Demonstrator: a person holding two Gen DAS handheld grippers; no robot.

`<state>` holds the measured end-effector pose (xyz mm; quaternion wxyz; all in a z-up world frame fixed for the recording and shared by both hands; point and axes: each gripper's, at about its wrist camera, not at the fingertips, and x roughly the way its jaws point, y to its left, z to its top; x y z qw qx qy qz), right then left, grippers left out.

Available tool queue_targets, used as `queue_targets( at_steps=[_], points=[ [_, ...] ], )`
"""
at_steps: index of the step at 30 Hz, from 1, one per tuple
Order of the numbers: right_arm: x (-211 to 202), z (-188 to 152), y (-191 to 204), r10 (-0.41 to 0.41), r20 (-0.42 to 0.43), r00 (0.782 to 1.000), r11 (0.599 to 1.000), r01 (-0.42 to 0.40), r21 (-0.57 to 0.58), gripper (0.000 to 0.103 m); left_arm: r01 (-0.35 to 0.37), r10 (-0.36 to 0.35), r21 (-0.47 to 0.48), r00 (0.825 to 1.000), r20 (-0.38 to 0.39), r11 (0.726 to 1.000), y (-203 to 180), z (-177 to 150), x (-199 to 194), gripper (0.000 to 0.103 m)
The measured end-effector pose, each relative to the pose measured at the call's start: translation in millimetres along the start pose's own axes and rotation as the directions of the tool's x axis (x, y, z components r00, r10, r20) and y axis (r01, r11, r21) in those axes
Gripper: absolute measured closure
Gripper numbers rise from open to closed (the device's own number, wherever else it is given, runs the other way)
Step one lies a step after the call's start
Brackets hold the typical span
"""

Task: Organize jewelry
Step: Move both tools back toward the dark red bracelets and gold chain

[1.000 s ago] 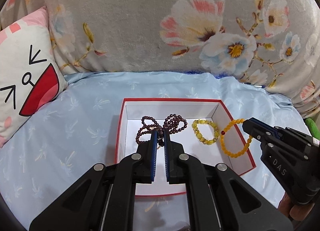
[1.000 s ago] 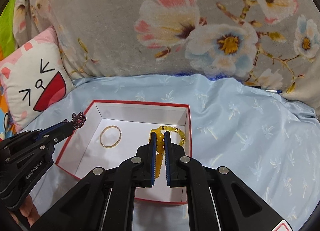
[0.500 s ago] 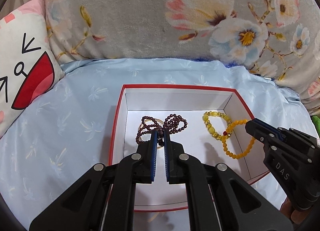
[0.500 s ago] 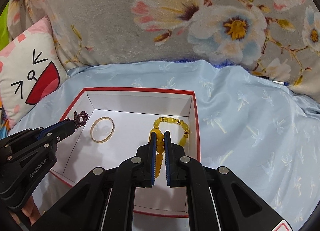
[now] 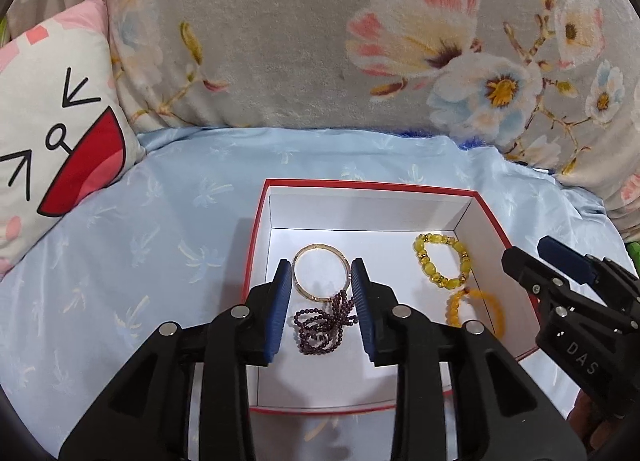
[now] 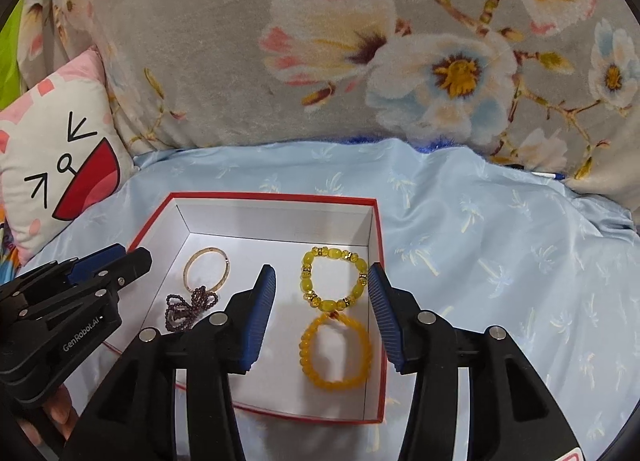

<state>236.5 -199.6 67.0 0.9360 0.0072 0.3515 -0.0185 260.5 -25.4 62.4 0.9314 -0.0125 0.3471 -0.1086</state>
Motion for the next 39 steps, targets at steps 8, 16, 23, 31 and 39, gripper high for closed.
queue_targets(
  at_steps=[8,16,23,31,39],
  points=[
    [-36,-5,8,0.0,0.022,1.0,1.0,0.001,-0.028,0.056,0.021,-0.021,0.006,1.0,0.01,1.0,-1,-11,-36,0.074],
    [-85,-31,9,0.01,0.038,0.999,1.0,-0.009,-0.029,0.056,0.018,-0.018,0.038,1.0,0.017,0.999,1,-40,-83,0.074],
    [-114,-77,11,0.007,0.012,1.0,0.999,-0.006,-0.041,0.056,-0.001,0.002,0.036,1.0,-0.026,0.999,18,-86,-106,0.074],
    [-127,-135,5,0.04,-0.066,0.997,0.999,-0.04,0.004,0.056,-0.032,0.031,-0.008,0.993,-0.11,0.999,41,-141,-110,0.074],
    [-120,-174,10,0.08,-0.146,0.986,0.996,-0.076,0.037,0.059,-0.052,0.04,-0.062,0.985,-0.168,0.997,51,-168,-94,0.074]
  ],
)
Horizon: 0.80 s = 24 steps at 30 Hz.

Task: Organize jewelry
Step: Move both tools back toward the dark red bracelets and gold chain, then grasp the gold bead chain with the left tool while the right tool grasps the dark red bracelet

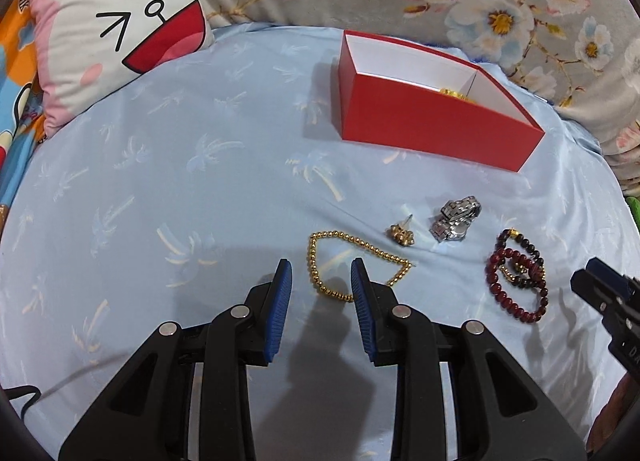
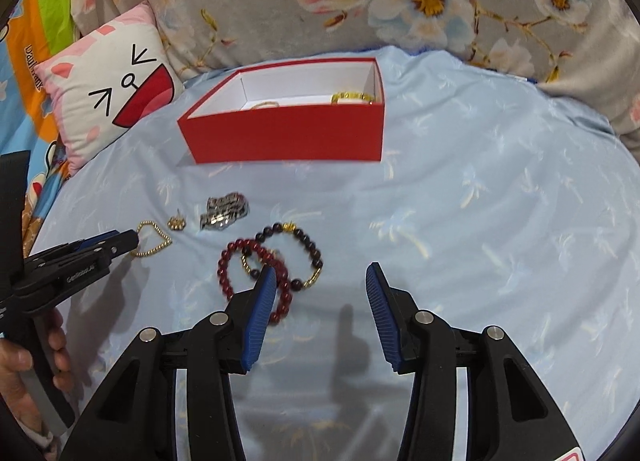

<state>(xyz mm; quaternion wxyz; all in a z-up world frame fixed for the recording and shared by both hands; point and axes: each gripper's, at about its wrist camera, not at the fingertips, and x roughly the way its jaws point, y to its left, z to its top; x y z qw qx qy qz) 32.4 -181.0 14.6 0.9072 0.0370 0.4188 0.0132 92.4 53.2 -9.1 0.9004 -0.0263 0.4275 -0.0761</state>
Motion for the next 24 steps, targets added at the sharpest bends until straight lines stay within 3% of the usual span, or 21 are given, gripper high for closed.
queue_targets(
  at_steps=[6,19,22,24],
  points=[
    [16,-9,11,0.006,-0.035,0.999,1.0,-0.007,-0.022,0.07,-0.021,0.021,0.013,1.0,0.019,1.0,-4,-1,6,0.074],
    [35,-11,28,-0.001,-0.054,0.999,0.998,-0.003,-0.062,0.081,0.002,-0.002,0.003,1.0,0.028,1.0,-2,1,9,0.074],
    [35,-10,27,0.001,-0.052,0.999,0.998,-0.004,-0.063,0.095,-0.001,0.001,0.008,1.0,0.027,1.0,-3,1,9,0.073],
    [34,-11,25,0.003,-0.046,0.999,0.999,-0.006,-0.053,0.095,-0.001,0.001,0.013,1.0,0.026,1.0,-4,1,9,0.072]
  ],
)
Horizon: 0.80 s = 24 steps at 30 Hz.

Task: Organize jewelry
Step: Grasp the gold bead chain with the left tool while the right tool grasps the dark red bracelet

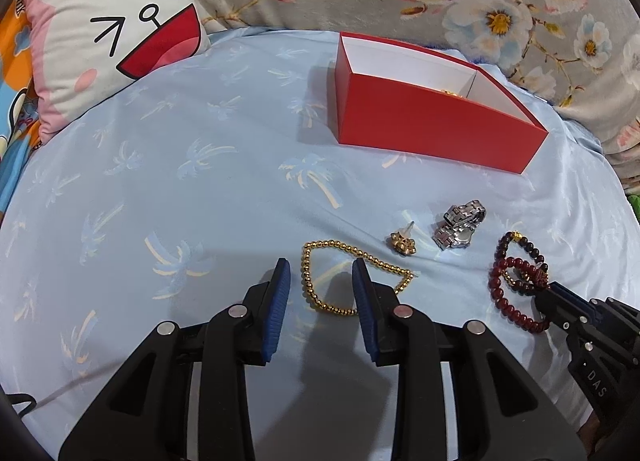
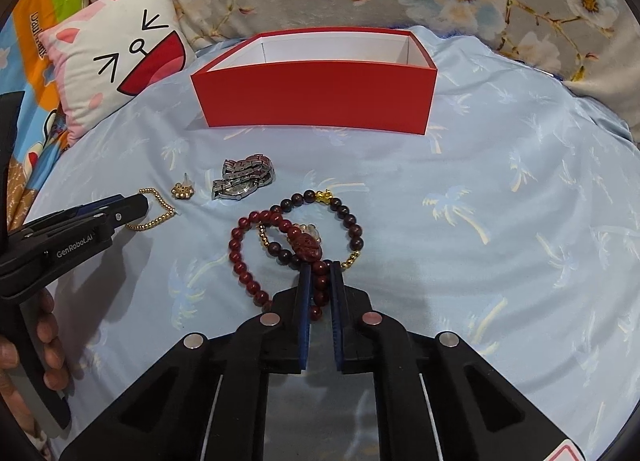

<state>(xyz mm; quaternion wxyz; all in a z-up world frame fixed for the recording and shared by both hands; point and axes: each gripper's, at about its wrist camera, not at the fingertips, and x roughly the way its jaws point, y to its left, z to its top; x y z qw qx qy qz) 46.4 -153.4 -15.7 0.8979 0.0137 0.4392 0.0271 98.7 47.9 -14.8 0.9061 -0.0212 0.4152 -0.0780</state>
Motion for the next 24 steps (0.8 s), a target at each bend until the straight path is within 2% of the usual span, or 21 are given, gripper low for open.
queue_targets(
  at_steps=[6,11,13,14,18,20,24],
  points=[
    [-11,-5,-1,0.012,0.036,0.999,1.0,-0.012,0.007,0.096,0.011,-0.011,-0.005,1.0,0.001,1.0,-1,0,0,0.072],
    [-13,-10,-3,0.047,0.028,0.999,0.998,-0.048,0.028,0.096,0.037,-0.037,0.011,0.999,-0.001,0.999,-4,-1,0,0.073],
    [-11,-10,-6,0.06,0.019,0.998,0.997,-0.06,0.046,0.096,0.052,-0.052,0.011,0.999,-0.003,0.999,-5,-1,0,0.078],
    [-10,-10,-7,0.067,0.017,0.998,0.996,-0.067,0.055,0.096,0.057,-0.057,0.009,0.998,-0.004,0.998,-4,0,1,0.085],
    [-9,-10,-9,0.078,0.012,0.997,0.995,-0.079,0.068,0.095,0.081,-0.081,-0.001,0.997,-0.009,0.997,-1,1,3,0.096],
    [-9,-10,-9,0.08,0.011,0.997,0.994,-0.08,0.069,0.096,0.081,-0.081,0.002,0.997,-0.01,0.997,-2,1,3,0.099],
    [-10,-10,-9,0.087,0.015,0.996,0.993,-0.088,0.076,0.096,0.081,-0.081,0.009,0.997,-0.01,0.997,-2,0,2,0.1]
  ],
)
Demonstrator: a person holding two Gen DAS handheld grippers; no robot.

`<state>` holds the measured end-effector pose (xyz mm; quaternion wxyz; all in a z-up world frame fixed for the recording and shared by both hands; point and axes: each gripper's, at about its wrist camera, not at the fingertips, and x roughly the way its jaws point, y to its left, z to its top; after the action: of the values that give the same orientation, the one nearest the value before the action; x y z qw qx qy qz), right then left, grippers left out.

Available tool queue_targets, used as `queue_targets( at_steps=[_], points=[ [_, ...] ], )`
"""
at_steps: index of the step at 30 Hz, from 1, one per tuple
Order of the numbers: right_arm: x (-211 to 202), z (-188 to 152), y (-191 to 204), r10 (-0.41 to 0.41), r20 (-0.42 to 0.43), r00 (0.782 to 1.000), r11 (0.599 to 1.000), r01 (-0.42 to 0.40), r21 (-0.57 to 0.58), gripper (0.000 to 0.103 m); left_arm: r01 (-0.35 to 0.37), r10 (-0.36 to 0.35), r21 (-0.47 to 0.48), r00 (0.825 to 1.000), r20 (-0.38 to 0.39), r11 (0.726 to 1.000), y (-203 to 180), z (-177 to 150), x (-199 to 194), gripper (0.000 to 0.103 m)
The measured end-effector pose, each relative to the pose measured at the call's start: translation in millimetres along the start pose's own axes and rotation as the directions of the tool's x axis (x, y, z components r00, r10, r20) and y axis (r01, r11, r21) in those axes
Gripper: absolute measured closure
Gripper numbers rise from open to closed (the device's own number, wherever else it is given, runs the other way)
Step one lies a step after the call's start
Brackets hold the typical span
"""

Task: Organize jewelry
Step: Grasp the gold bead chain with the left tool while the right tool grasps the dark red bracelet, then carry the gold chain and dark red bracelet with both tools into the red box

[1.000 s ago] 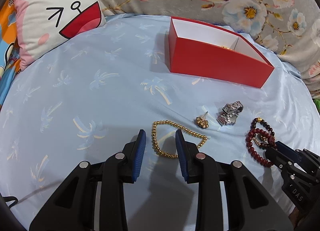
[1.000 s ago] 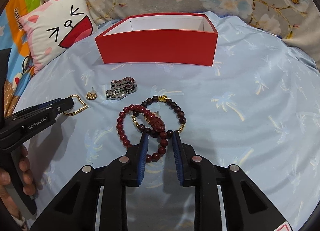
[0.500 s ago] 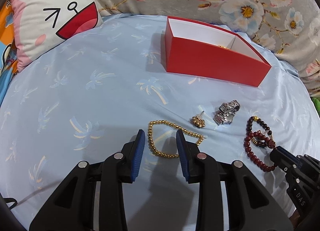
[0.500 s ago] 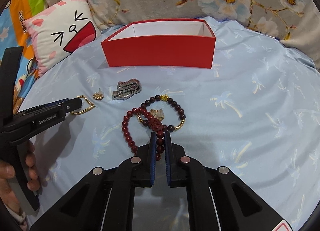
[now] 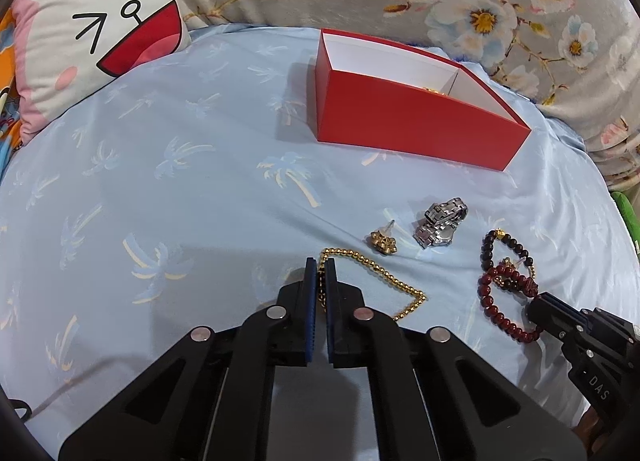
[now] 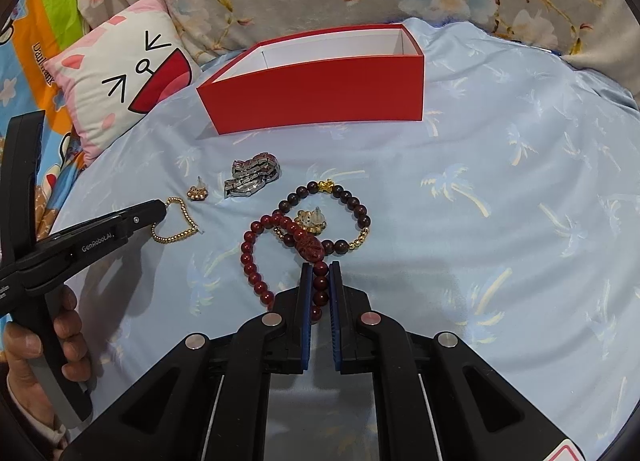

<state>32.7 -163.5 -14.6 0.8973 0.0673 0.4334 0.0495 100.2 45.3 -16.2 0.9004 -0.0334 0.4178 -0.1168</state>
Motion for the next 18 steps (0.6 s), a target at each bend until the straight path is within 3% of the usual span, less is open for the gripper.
queue_targets(
  at_steps=[18],
  points=[
    [-50,14,7,0.036,0.103,0.994,0.999,-0.034,-0.021,0.095,-0.025,0.018,0.094,0.997,0.077,0.995,-36,-1,-59,0.1]
  ],
)
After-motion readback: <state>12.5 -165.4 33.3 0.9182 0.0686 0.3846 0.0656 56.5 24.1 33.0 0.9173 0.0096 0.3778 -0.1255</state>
